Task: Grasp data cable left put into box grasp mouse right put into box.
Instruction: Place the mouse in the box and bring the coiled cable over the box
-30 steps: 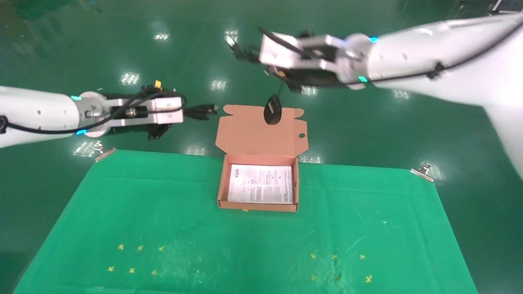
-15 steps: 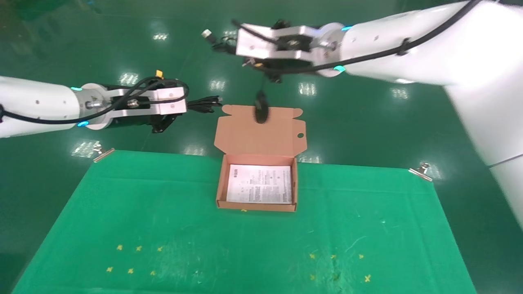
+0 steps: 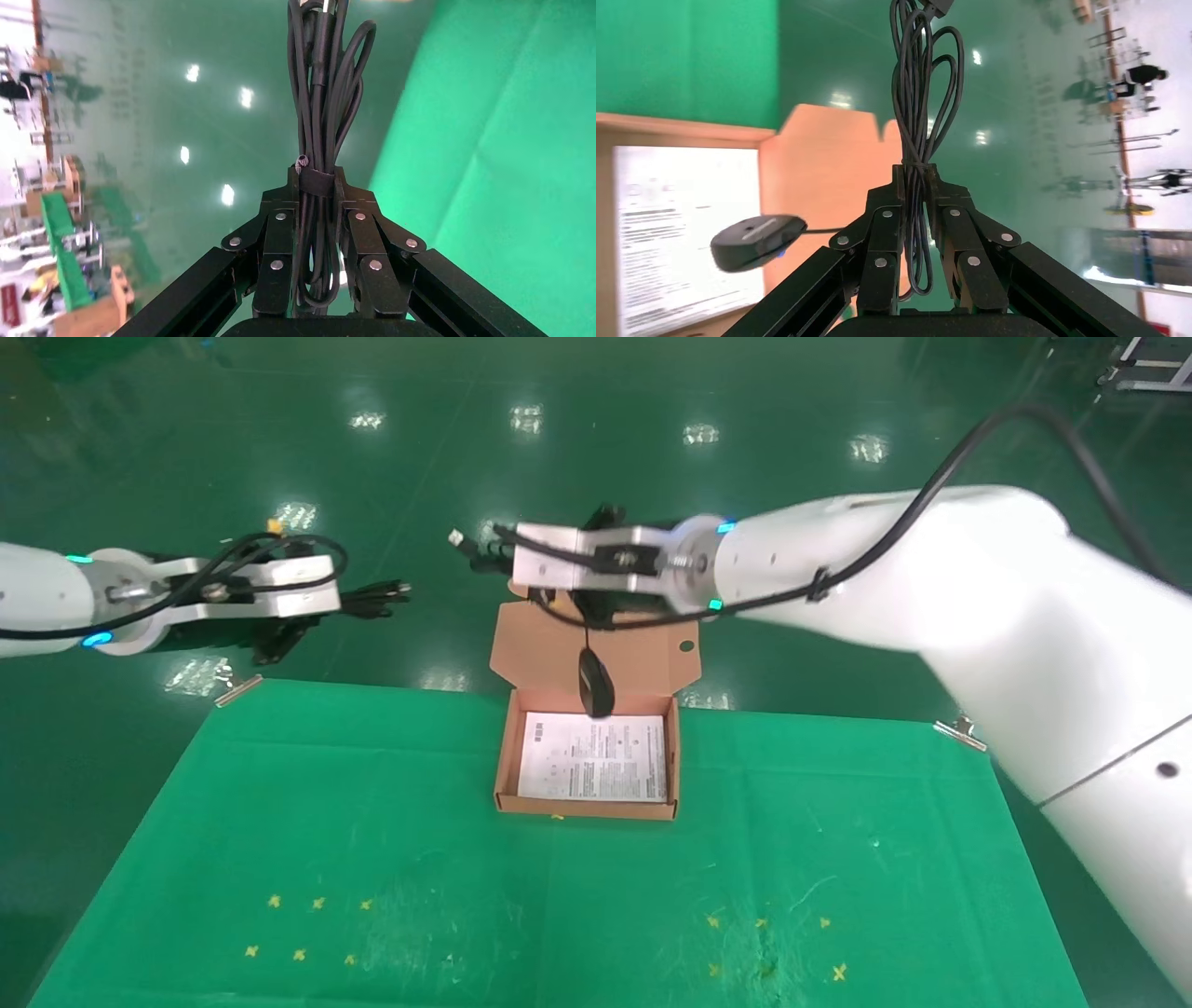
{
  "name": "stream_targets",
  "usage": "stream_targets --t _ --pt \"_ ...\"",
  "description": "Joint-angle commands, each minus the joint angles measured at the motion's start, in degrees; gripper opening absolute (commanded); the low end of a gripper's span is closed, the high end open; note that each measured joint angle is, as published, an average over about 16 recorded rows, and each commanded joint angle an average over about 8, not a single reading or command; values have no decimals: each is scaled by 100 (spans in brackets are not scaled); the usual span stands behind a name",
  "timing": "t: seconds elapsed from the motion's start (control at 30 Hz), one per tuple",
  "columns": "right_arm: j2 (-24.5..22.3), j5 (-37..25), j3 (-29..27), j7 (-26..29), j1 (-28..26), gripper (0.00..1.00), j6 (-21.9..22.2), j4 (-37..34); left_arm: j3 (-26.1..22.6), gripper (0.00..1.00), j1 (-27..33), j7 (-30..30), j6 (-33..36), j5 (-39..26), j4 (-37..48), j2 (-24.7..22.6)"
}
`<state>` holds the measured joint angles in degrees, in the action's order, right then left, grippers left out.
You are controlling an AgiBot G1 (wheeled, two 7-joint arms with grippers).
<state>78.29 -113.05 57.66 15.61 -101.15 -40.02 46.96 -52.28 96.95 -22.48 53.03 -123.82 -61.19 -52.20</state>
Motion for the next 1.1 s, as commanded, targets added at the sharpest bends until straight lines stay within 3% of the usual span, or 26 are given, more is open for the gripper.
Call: stream_targets --t 0.03,0.4,0.8,1.03,1.07,1.1 --pt "3 83 207 61 49 0 55 -9 -36 0 -6 -182 116 -175 -115 65" --pt "43 696 1207 715 235 0 497 107 -62 0 -65 -535 250 -426 -447 134" --pt "47 1304 2021 1806 362 2 621 -576 -63 0 -83 -606 267 -474 -515 147" --pt "39 1430 2272 1895 362 88 631 -742 -64 0 -84 -612 272 -482 -524 151" --pt "26 1442 2286 1892 361 98 636 -735 -64 0 -84 -612 273 -483 -525 151" --pt "10 1453 2297 1888 362 100 641 -722 -65 0 -86 -612 274 -483 -526 150"
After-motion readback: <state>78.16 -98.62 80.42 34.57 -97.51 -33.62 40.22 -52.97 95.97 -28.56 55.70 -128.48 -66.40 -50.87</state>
